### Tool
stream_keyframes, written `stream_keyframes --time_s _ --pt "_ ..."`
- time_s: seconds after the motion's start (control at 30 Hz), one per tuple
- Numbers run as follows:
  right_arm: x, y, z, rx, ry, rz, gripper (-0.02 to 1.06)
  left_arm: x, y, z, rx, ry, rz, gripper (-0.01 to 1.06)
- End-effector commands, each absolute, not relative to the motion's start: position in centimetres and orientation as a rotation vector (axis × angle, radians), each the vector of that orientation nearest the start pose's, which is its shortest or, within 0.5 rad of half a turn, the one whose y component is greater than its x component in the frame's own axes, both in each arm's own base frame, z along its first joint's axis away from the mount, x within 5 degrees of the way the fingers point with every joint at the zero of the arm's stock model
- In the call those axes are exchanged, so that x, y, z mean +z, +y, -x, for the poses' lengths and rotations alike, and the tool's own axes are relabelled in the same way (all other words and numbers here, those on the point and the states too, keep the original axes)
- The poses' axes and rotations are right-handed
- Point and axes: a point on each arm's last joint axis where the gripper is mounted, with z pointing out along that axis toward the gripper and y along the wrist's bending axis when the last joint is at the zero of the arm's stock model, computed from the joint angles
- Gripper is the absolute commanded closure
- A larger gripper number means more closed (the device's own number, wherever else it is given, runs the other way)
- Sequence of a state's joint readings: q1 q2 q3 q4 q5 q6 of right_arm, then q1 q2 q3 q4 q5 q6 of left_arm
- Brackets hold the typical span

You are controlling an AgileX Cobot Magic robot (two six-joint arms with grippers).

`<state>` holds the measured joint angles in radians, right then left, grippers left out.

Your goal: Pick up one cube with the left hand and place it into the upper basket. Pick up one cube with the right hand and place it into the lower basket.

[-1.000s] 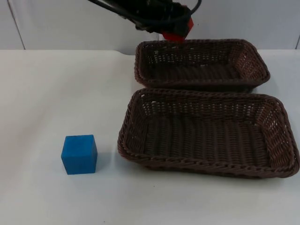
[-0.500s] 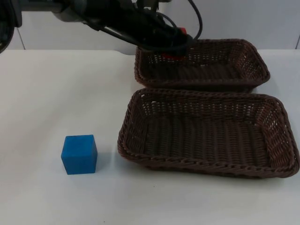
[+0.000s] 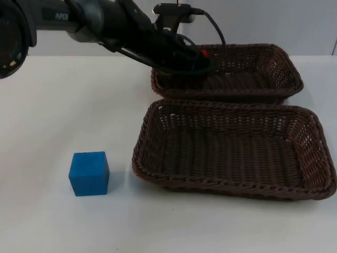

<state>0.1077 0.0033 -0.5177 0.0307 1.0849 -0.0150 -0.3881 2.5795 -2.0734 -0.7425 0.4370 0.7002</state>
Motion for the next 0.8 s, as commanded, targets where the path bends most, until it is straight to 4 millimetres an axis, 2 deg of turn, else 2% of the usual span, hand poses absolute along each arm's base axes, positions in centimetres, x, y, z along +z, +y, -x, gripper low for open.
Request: stream_keyframes --time_s 0.0,0.2,0.33,0.43,0.47,0.6,0.63,0.67,0.77 --pt "27.99 0.14 0.75 0.085 2.044 0.122 -0.01 10.25 -24.18 -50.84 -0.531 2.251 -0.618 1.05" --pt "27.99 0.14 0.75 0.085 2.044 0.122 -0.01 9.98 -24.27 -50.70 -0.507 2.254 -0.657 1.05" --pt "27.99 0.14 0.75 0.085 2.044 0.122 -0.01 9.76 -24.43 -50.35 -0.498 2.272 -0.715 0.98" --pt "27.99 0.14 0.75 0.085 2.044 0.122 -0.01 9.73 -24.53 -50.26 -0.500 2.275 -0.723 0.81" --pt "27.99 0.14 0.75 0.085 2.044 0.122 -0.01 9.73 -24.53 -50.26 -0.500 2.275 -0.723 0.81" --pt "27.99 0.14 0.75 0.085 2.044 0.122 -0.01 9.74 -24.58 -50.24 -0.505 2.275 -0.719 0.55" --pt "27.99 0.14 0.75 0.085 2.044 0.122 -0.01 9.74 -24.58 -50.24 -0.505 2.275 -0.719 0.55" --pt "27.99 0.14 0.75 0.085 2.044 0.122 -0.01 9.74 -24.58 -50.24 -0.505 2.275 -0.719 0.45" --pt "27.99 0.14 0.75 0.085 2.044 0.122 -0.01 10.11 -24.59 -50.26 -0.505 2.268 -0.718 0.28"
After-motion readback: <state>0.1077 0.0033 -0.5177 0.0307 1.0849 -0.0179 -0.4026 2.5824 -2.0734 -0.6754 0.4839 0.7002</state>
